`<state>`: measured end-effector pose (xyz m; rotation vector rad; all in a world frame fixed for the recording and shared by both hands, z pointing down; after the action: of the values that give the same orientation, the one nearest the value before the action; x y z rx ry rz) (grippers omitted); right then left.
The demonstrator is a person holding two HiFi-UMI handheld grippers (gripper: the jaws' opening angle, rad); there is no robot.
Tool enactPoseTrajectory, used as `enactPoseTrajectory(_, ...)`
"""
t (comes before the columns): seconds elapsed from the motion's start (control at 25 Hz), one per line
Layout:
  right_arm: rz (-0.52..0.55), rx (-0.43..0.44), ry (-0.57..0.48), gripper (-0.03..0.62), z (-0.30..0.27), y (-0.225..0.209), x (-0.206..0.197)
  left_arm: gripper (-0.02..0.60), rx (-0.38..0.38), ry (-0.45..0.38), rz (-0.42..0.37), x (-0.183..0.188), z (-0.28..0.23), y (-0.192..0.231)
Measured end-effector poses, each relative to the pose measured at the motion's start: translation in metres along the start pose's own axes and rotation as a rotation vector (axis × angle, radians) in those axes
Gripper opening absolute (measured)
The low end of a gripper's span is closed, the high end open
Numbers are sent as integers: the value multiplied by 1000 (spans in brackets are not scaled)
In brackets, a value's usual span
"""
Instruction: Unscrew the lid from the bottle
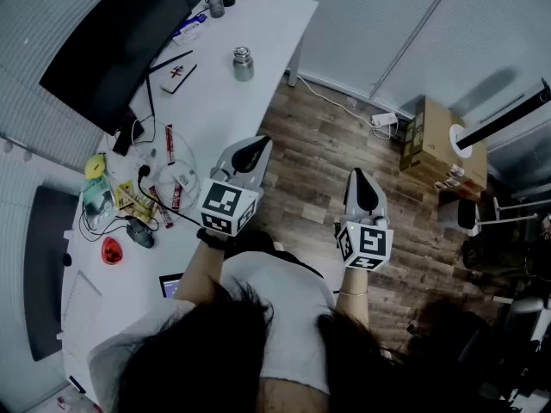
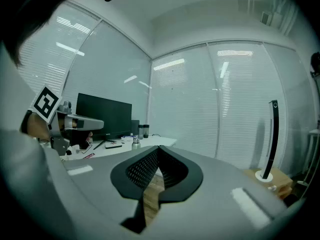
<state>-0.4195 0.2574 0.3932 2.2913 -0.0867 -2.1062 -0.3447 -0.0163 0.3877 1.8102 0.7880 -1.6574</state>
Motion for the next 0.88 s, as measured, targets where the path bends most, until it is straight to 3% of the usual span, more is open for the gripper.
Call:
enactPoseTrajectory(0.28, -53, 14, -14, 6, -8, -14, 0, 61, 34, -6, 2, 0, -10, 1)
enactPoseTrajectory(0.44, -76, 21, -4, 34, -22, -18, -4, 61, 6, 0, 10, -5, -23, 11)
enactPoseTrajectory(0.72, -90, 13, 2, 88, -78, -33, -3, 66, -7, -22, 36, -6, -75, 52)
enactPoseTrajectory(0.88, -101, 15, 7, 106, -124, -41, 3, 108, 1, -30, 45, -3, -112, 84)
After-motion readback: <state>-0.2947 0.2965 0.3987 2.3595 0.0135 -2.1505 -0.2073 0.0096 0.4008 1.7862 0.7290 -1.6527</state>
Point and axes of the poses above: the fingertips, and each gripper's own axes: z backward along the fingers, y to its left, x out of its top, the point moved 10 cm from there along z, backward along the fingers, and after that the axes turned 10 degrees about -x, right-handed, at the moved point
